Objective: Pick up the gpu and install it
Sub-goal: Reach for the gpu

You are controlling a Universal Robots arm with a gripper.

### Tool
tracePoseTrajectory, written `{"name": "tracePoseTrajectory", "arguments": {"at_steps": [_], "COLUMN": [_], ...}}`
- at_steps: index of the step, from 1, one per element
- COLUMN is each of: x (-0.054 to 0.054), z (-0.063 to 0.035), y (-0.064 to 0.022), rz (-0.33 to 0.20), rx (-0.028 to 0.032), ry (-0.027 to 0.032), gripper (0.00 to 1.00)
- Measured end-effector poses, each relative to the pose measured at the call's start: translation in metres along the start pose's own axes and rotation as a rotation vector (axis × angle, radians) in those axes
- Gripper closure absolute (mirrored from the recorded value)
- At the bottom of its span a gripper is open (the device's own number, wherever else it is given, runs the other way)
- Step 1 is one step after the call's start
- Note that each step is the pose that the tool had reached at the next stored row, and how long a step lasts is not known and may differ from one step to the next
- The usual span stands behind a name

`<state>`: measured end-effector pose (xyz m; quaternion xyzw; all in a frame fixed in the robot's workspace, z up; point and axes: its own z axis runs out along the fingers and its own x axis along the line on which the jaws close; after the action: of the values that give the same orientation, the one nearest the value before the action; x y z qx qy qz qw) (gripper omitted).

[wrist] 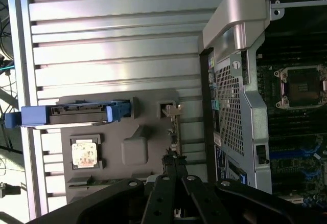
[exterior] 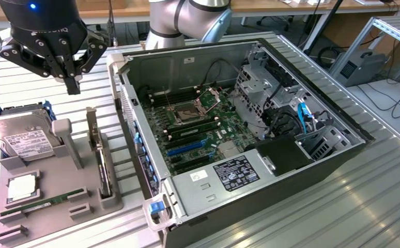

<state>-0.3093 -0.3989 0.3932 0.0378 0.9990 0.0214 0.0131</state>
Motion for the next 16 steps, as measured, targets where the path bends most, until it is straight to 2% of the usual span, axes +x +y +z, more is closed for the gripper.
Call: {"name": "tracePoseTrajectory", "arguments": {"at_steps": [16], "x": [0.0060], "z": [0.0001], "y": [-0.0005], "rz": [0.000], "rx": [0.0046], "ry": [-0.0003], "gripper": [0.89]}}
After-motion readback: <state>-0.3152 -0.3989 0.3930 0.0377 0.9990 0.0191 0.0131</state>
